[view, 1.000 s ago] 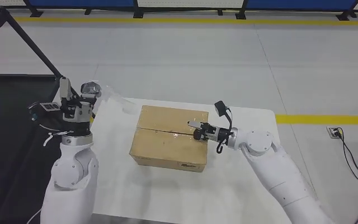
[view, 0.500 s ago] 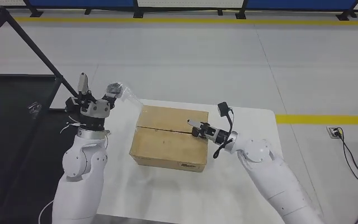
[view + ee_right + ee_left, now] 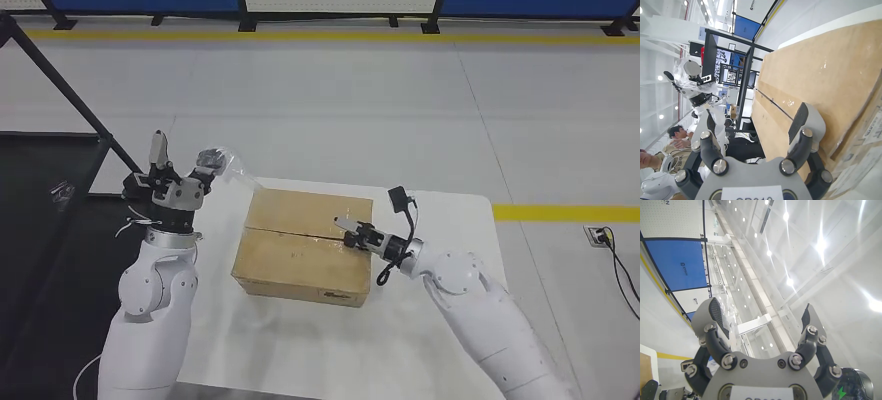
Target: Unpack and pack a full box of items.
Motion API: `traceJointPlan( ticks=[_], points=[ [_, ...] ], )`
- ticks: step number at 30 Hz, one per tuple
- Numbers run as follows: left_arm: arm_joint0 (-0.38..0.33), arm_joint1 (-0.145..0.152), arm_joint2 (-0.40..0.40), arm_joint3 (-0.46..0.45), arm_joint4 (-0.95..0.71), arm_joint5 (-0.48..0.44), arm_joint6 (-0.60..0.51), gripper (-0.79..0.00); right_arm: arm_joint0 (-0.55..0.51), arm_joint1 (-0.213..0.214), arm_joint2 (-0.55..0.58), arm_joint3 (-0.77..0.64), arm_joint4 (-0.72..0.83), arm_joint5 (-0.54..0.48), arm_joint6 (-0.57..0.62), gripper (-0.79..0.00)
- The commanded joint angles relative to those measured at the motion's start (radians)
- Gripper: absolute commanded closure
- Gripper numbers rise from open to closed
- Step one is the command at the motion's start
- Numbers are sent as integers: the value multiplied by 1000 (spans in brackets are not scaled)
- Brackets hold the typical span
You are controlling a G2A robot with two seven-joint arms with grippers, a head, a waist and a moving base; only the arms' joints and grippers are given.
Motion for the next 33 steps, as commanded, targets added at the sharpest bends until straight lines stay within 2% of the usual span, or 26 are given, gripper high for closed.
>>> traceJointPlan(
  ticks=[1, 5, 9, 13, 17, 20, 25, 29, 33],
  points=[
    [2, 0, 0, -3, 6, 3, 2, -785, -7, 1, 8, -19, -21, -44, -22, -785],
    [3, -1, 11, -13, 38, 11, 15, -785, -61, 7, 14, -136, -147, -88, -135, -785],
    [1, -3, 30, -17, 81, 10, 36, -785, -150, 9, 5, -323, -346, -28, -332, -785],
    [5, -3, 34, -19, 151, -6, 64, -785, -160, 9, 4, -339, -364, -19, -350, -785],
    [17, 4, 7, 5, 282, -41, 86, -785, -160, 9, 4, -339, -364, -19, -350, -785],
    [17, 7, -7, 22, 277, -45, 68, -785, -160, 9, 4, -339, -364, -19, -350, -785],
    [0, 3, 13, 19, 259, -28, 66, -785, -184, 1, -38, -382, -530, -32, -455, -785],
    [-10, -3, 52, 11, 254, -28, 74, -785, -194, -15, -102, -425, -711, 32, -582, -785],
    [-22, -12, 87, 8, 262, -41, 115, -785, -199, -38, -175, -464, -893, 184, -709, -785]
  ],
)
